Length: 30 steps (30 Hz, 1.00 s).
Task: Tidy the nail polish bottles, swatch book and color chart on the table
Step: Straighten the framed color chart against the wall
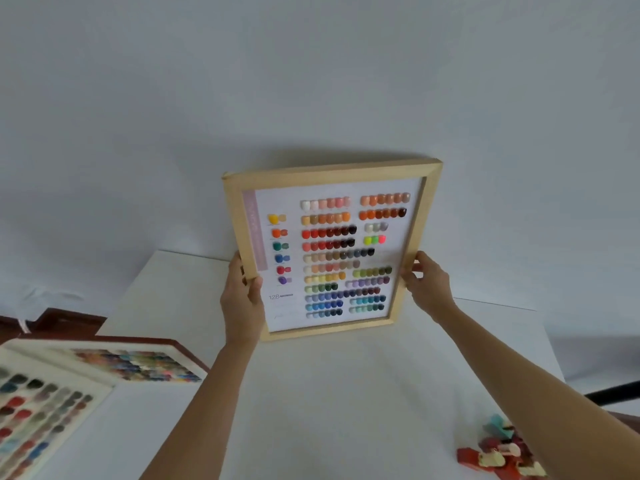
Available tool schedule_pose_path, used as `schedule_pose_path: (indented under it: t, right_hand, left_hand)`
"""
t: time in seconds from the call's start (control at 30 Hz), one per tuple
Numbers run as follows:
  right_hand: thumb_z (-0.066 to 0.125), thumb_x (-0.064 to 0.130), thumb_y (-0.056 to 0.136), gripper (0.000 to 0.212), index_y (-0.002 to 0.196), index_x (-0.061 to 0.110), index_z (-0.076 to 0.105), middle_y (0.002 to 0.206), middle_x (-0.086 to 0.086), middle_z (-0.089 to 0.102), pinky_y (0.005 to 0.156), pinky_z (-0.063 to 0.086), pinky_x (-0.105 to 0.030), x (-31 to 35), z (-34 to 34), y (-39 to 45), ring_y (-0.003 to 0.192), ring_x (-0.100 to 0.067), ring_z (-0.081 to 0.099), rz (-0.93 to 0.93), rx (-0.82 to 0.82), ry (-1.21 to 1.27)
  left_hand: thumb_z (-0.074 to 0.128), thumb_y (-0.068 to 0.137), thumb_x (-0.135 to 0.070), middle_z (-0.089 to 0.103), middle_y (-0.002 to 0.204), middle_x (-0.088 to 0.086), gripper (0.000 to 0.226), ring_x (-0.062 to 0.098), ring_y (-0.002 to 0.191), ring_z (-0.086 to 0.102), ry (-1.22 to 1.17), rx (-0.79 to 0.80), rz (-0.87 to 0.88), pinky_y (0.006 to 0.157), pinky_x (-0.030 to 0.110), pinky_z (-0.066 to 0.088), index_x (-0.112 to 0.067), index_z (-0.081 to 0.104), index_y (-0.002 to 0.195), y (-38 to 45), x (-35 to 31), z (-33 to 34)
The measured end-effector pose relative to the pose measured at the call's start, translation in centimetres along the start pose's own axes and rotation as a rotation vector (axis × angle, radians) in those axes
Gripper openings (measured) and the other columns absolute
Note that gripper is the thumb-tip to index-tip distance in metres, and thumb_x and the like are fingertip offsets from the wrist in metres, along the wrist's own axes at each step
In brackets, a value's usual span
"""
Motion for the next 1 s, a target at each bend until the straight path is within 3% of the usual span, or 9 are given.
schedule_pose_path:
  t: [0.1, 0.2, 0.33, 0.43, 0.63, 1.0]
  right_hand:
    - [0.053, 0.015, 0.093, 0.008, 0.101, 0.016, 0.054, 0.103, -0.002, 0.065, 0.068, 0.055, -0.032, -0.7, -0.5, -0.4, 0.086, -0.023, 0.064, 0.009, -0.047, 0.020]
    - [0.053, 0.017, 0.093, 0.005, 0.098, 0.018, 0.052, 0.100, 0.001, 0.063, 0.057, 0.048, -0.017, -1.4, -1.0, -0.6, 0.079, -0.013, 0.062, 0.019, -0.099, 0.006]
    - [0.054, 0.019, 0.094, 0.006, 0.099, 0.020, 0.050, 0.096, 0.006, 0.061, 0.051, 0.044, -0.007, -2.1, -1.5, -0.9, 0.069, 0.001, 0.058, 0.043, -0.146, 0.023]
    - [0.054, 0.019, 0.094, 0.007, 0.099, 0.021, 0.050, 0.096, 0.006, 0.060, 0.048, 0.042, -0.005, -2.2, -1.6, -1.0, 0.069, 0.002, 0.057, 0.054, -0.159, 0.042]
    - [0.054, 0.018, 0.094, 0.010, 0.100, 0.022, 0.049, 0.099, 0.004, 0.059, 0.057, 0.045, -0.010, -1.9, -1.7, -0.5, 0.081, -0.014, 0.060, 0.056, -0.157, 0.042]
    - [0.052, 0.015, 0.094, 0.011, 0.104, 0.020, 0.048, 0.111, -0.003, 0.061, 0.080, 0.059, -0.043, -2.2, -1.7, -0.5, 0.096, -0.026, 0.063, 0.078, -0.127, 0.037]
  left_hand:
    - [0.052, 0.094, -0.015, 0.059, 0.125, 0.008, 0.046, 0.015, 0.105, 0.058, -0.011, 0.019, 0.004, 0.068, 0.008, 0.048, -0.024, 0.036, 0.136, 1.6, 0.1, 1.1]
    - [0.051, 0.094, -0.014, 0.060, 0.124, 0.008, 0.046, 0.008, 0.101, 0.055, -0.009, 0.050, 0.020, 0.057, 0.000, 0.044, -0.024, 0.036, 0.136, 2.9, -0.1, 2.4]
    - [0.051, 0.094, -0.012, 0.061, 0.123, 0.008, 0.045, 0.009, 0.101, 0.055, -0.020, 0.093, 0.023, 0.063, 0.003, 0.045, -0.023, 0.037, 0.136, 4.3, -0.4, 3.9]
    - [0.051, 0.094, -0.009, 0.061, 0.122, 0.009, 0.045, 0.012, 0.102, 0.056, -0.026, 0.107, 0.030, 0.070, 0.008, 0.047, -0.020, 0.038, 0.136, 5.0, -0.7, 4.4]
    - [0.051, 0.094, -0.008, 0.059, 0.125, 0.008, 0.045, 0.015, 0.109, 0.057, -0.057, 0.147, 0.005, 0.075, 0.020, 0.051, -0.021, 0.038, 0.136, 5.9, -0.6, 5.1]
    - [0.051, 0.094, -0.008, 0.059, 0.124, 0.007, 0.047, 0.012, 0.108, 0.055, -0.050, 0.146, 0.023, 0.072, 0.013, 0.048, -0.021, 0.037, 0.136, 5.3, -0.6, 5.1]
Point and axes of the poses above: each hand's wrist, its own y-axis towards the middle knuckle, its own z-axis out of the palm, x = y × z, the point moved 10 cm from there along y, towards the middle knuckle
